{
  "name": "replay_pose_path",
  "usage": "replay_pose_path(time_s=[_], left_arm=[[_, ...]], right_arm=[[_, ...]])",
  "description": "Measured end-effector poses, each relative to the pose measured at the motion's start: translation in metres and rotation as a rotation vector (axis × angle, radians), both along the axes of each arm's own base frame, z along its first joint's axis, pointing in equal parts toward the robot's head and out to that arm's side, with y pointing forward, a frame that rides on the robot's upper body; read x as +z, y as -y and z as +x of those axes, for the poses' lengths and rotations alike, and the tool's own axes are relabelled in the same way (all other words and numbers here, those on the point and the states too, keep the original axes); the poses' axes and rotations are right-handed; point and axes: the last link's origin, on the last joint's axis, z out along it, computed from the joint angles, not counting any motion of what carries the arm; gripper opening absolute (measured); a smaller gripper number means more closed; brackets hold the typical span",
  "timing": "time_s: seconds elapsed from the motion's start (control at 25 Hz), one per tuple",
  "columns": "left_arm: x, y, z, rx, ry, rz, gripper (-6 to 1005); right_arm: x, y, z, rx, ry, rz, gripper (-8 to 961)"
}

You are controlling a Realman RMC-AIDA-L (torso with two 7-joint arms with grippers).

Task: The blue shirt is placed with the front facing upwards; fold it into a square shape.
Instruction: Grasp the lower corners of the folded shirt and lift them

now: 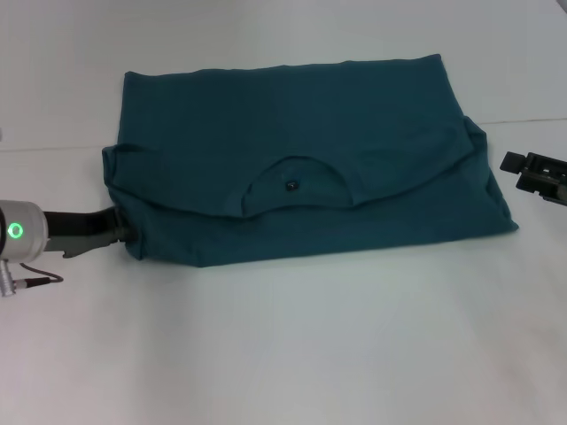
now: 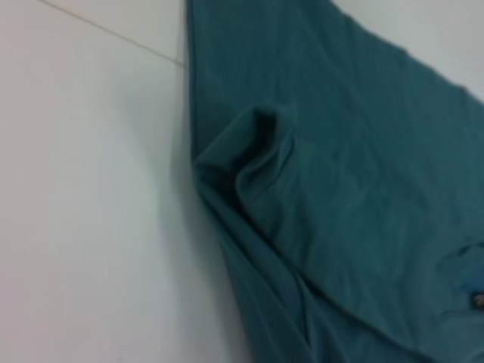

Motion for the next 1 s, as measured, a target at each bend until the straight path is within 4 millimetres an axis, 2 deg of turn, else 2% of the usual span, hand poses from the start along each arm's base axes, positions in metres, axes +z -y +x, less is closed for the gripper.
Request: replay_pose_path(time_s=[0.24, 0.64, 0.88, 1.0], left_arm=[[0.015, 0.005, -0.004, -0.006, 0.129, 0.048, 0], [0.040, 0.026, -0.026, 0.032, 0.285, 0.115, -1], [0.039, 0.028, -0.030, 0.040, 0.279, 0.109, 1], [0.038, 0.027, -0.027, 0.033, 0.272, 0.101, 1]], right_arm=[[0.000, 0.000, 0.000, 0.000, -0.001, -0.001, 714], [-0.001, -0.001, -0.002, 0.008, 0.002, -0.007, 714], [-0.003, -0.001, -0.001, 0.005, 0.028, -0.041, 714], [0.008, -0.003, 0.005, -0.024, 0.098, -0.109, 714]])
